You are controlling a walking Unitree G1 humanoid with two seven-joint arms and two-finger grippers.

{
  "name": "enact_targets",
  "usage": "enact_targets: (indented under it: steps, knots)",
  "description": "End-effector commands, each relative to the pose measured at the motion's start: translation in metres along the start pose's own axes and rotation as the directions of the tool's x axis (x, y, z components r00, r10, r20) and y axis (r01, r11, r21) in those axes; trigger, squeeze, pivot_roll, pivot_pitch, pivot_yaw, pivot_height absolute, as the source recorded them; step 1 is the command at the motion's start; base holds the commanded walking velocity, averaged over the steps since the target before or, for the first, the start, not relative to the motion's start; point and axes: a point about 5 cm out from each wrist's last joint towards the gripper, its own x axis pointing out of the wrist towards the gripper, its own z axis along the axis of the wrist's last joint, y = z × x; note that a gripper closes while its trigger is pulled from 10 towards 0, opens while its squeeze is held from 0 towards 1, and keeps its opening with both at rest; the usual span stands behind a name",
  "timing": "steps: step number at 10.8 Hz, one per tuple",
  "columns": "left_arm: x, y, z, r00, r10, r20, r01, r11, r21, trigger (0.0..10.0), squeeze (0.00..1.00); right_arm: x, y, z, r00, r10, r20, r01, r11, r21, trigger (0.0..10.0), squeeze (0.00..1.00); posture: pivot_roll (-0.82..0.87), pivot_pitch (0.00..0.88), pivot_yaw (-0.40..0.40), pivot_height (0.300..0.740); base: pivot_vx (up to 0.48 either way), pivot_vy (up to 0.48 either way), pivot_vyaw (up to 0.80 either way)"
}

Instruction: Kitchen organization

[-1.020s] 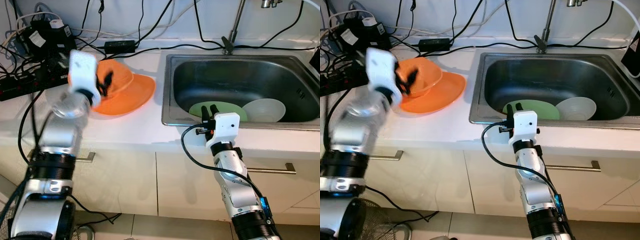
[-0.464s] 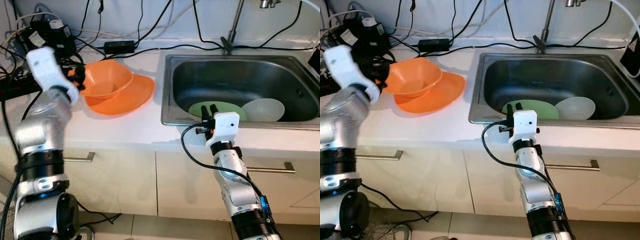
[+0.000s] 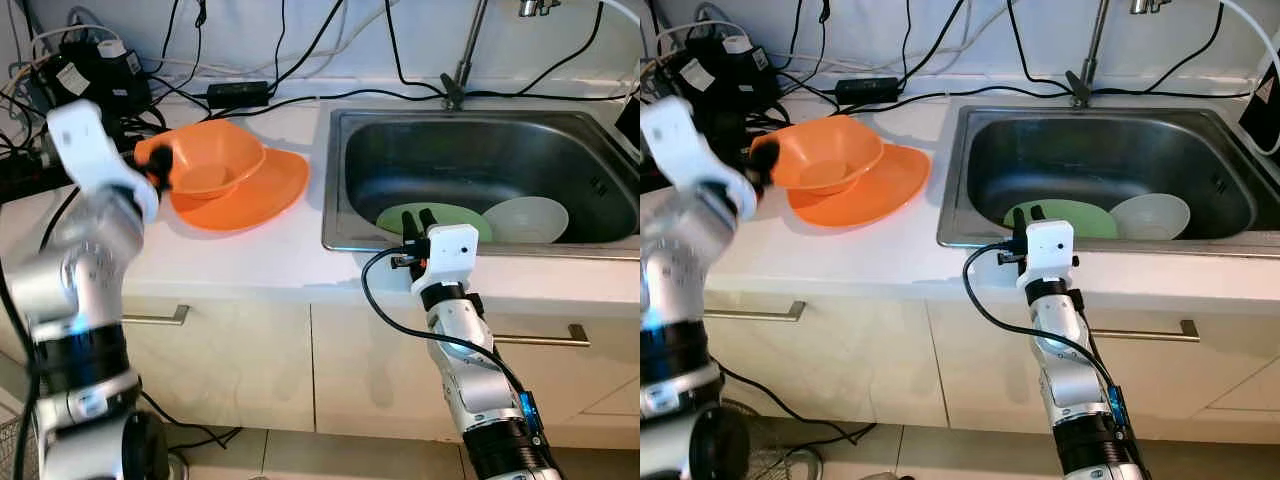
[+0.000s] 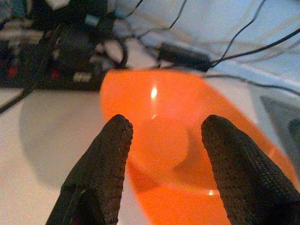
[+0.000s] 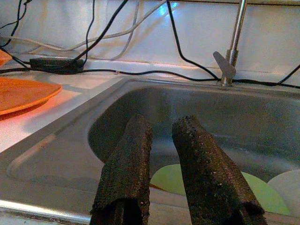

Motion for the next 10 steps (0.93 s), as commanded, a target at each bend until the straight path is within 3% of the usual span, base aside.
enact_targets:
  steps: [1, 2, 3, 4, 5, 8, 10]
  knots:
    - [-0.007, 0.006, 0.002, 0.999, 0.035, 0.009, -0.035, 0.999, -0.006, 10.0, 0.0, 0.0, 0.0, -0.003, 1.0, 0.005, -0.02, -0.005, 1.0, -0.007, 10.0, 0.0, 0.05, 0.0, 0.066, 0.74, 0.0, 0.0, 0.0]
    - [-0.009, 0.009, -0.002, 0.999, 0.045, -0.005, -0.045, 0.999, -0.008, 10.0, 0.0, 0.0, 0.0, -0.004, 1.0, 0.005, -0.022, -0.006, 1.0, -0.006, 10.0, 0.0, 0.06, 0.0, 0.066, 0.74, 0.0, 0.0, 0.0]
    - [-0.009, 0.019, -0.006, 0.997, 0.053, 0.059, -0.054, 0.998, 0.027, 10.0, 0.0, 0.0, 0.001, -0.004, 1.0, 0.008, -0.022, -0.009, 1.0, -0.005, 10.0, 0.0, 0.06, 0.0, 0.061, 0.74, 0.0, 0.0, 0.0]
    - [-0.01, 0.021, -0.002, 0.988, -0.01, 0.151, 0.002, 0.999, 0.055, 10.0, 0.0, 0.0, 0.0, -0.004, 1.0, 0.008, -0.021, -0.008, 1.0, -0.004, 10.0, 0.0, 0.06, 0.0, 0.06, 0.74, 0.0, 0.0, 0.0]
    - [-0.011, 0.021, -0.006, 0.977, -0.111, 0.185, 0.103, 0.993, 0.052, 10.0, 0.0, 0.0, 0.0, -0.004, 1.0, 0.007, -0.019, -0.007, 1.0, -0.005, 10.0, 0.0, 0.05, 0.0, 0.062, 0.74, 0.0, 0.0, 0.0]
    - [-0.012, 0.036, -0.024, 0.955, -0.229, 0.187, 0.23, 0.973, 0.019, 10.0, 0.0, 0.0, 0.0, -0.004, 1.0, 0.008, -0.018, -0.008, 1.0, -0.004, 10.0, 0.0, 0.05, 0.0, 0.058, 0.74, 0.0, 0.0, 0.0]
    - [-0.009, 0.044, -0.033, 0.926, -0.332, 0.181, 0.35, 0.934, -0.076, 10.0, 0.0, 0.001, 0.0, -0.003, 1.0, 0.016, -0.016, -0.017, 1.0, -0.006, 10.0, 0.0, 0.05, 0.0, 0.05, 0.74, 0.0, 0.0, 0.0]
